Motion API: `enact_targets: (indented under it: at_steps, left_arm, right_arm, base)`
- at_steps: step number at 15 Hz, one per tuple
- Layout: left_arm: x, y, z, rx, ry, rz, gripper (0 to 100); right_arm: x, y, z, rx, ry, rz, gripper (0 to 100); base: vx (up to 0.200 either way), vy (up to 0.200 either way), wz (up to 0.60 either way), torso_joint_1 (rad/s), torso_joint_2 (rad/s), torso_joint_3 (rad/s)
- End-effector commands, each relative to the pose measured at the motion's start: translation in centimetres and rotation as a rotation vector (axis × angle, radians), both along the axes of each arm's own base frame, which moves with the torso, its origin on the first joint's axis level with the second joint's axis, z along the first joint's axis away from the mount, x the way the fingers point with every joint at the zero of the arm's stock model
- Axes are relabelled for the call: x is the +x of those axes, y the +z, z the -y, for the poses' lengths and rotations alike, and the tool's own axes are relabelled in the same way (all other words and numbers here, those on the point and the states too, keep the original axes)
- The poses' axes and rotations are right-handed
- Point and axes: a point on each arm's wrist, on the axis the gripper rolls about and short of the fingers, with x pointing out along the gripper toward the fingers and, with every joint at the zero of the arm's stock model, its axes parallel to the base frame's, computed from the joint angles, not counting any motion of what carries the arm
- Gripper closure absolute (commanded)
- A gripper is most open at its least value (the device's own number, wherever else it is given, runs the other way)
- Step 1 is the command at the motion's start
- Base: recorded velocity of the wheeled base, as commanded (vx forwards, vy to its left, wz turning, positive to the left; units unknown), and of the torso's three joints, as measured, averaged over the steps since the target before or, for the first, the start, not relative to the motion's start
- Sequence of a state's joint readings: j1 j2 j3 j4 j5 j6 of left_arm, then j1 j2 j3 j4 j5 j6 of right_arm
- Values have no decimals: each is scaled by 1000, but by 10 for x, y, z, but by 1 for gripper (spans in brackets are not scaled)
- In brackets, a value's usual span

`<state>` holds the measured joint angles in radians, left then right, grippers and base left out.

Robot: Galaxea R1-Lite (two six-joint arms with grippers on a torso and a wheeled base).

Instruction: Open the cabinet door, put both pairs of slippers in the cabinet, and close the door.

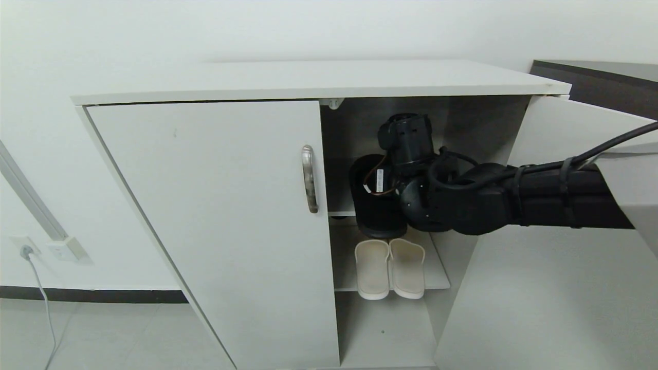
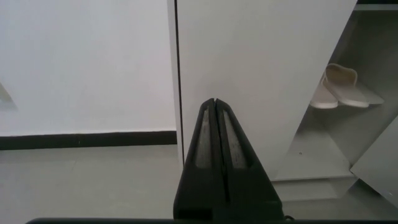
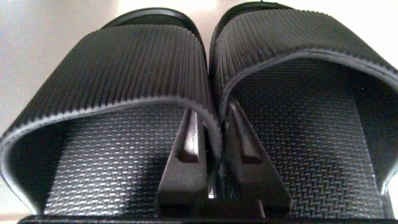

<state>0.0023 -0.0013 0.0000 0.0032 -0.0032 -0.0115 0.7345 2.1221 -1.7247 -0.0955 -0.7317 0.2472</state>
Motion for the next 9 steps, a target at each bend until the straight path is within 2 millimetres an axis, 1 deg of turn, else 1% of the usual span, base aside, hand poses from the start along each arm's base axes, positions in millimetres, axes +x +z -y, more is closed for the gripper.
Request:
enact_targets:
  at_steps: [1,4,7,9]
  left_arm:
    - [0,0,0,-1,1,-1,100]
    - [0,0,0,-1,1,-3,100]
    - [0,0,0,-1,2,-1,100]
    - [0,0,0,1,1,-1,100]
  right_arm:
    - [21,-6,-5,3,-11,7,100]
    - [30,-4,-6,7,-11,24,100]
    - [43,-4,0,9,-14,32,100]
    - [47,-6,3,6,-23,28,100]
  base:
    - [0,0,0,0,0,0]
    - [0,0,0,0,0,0]
    - [0,0,0,0,0,0]
    - [0,0,0,0,0,0]
